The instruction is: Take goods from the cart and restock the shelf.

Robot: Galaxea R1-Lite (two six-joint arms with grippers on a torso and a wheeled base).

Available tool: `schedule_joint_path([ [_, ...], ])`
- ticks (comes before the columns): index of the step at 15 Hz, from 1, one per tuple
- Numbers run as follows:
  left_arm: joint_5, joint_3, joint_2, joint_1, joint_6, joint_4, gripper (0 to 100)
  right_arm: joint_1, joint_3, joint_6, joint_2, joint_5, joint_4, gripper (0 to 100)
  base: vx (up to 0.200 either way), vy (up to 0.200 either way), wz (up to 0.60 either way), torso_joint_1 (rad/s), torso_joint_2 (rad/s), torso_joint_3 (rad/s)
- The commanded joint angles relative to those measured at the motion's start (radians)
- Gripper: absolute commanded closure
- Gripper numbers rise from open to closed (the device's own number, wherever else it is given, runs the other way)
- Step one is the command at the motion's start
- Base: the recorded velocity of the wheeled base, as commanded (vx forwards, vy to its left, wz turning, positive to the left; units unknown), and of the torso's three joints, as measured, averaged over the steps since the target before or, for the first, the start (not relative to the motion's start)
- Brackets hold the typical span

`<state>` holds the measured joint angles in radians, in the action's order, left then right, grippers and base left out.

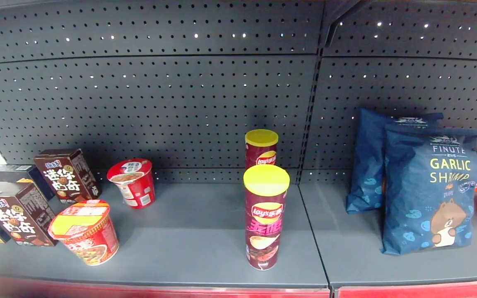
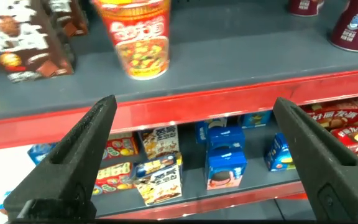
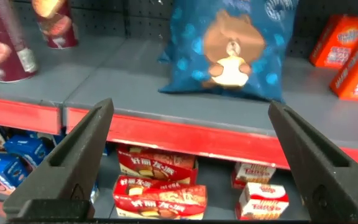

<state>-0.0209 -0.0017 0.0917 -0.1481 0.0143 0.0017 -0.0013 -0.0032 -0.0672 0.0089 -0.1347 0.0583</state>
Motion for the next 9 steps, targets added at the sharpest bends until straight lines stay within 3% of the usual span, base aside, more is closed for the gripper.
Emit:
schedule_joint_path([
  [1, 0.001, 0.000, 0.000, -0.001, 0.000, 0.000, 0, -0.002, 0.000, 0.000, 0.002, 0.000, 0.002, 0, 0.000, 0.000, 0.00, 0.000, 0.00, 0.000],
  [9, -0.001, 0.000, 0.002, -0.001, 0.000, 0.001, 0, 0.000, 0.000, 0.004, 0.002, 0.001, 0.002, 0, 0.000, 0.000, 0.00, 0.000, 0.00, 0.000],
])
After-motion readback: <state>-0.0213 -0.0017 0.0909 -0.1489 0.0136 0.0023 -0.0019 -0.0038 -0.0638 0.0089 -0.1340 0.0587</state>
